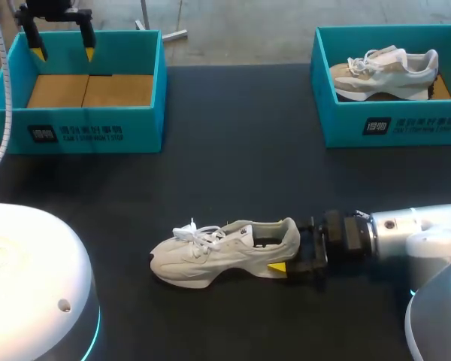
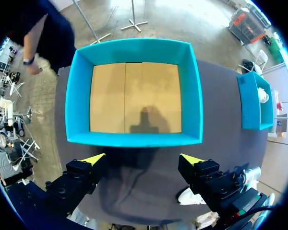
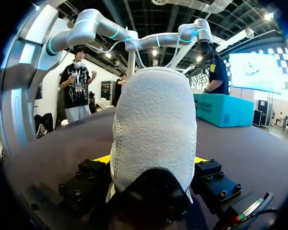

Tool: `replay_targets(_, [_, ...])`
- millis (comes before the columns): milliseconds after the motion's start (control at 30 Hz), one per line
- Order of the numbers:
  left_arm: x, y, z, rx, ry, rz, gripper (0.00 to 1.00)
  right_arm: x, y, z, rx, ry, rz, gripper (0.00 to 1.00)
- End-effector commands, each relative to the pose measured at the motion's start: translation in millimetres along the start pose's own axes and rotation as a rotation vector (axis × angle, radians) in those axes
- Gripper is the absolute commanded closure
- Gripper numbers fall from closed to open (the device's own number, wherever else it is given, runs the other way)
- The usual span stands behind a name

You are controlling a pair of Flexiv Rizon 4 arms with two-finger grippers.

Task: Take the shoe out of the shoebox, open the shoe tongue, remove and reinsert the insole, then place the shoe into the shoebox

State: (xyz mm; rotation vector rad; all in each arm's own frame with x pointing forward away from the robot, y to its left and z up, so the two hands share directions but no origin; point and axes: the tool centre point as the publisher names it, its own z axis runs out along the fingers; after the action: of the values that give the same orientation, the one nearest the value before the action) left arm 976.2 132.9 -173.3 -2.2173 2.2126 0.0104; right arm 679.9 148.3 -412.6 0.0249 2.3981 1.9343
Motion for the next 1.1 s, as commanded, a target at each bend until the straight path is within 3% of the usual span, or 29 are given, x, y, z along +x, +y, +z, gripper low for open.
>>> replay_targets(33, [15.0,32,-12,0.051,-0.029,-0.003,0.00,0.6,0.3,3,0.005,-0.002,-0.001,1.00])
replay_targets(333, [47.9,65,-24,0.070,-0.068,-0.024,0.00,0.6,0.3,3,0.005,-0.002,-0.001,1.00])
replay_targets(1100, [48.5,64,-23,0.072,-0.068,-0.008,0.00,0.6,0.3,3,0.005,-0.002,-0.001,1.00])
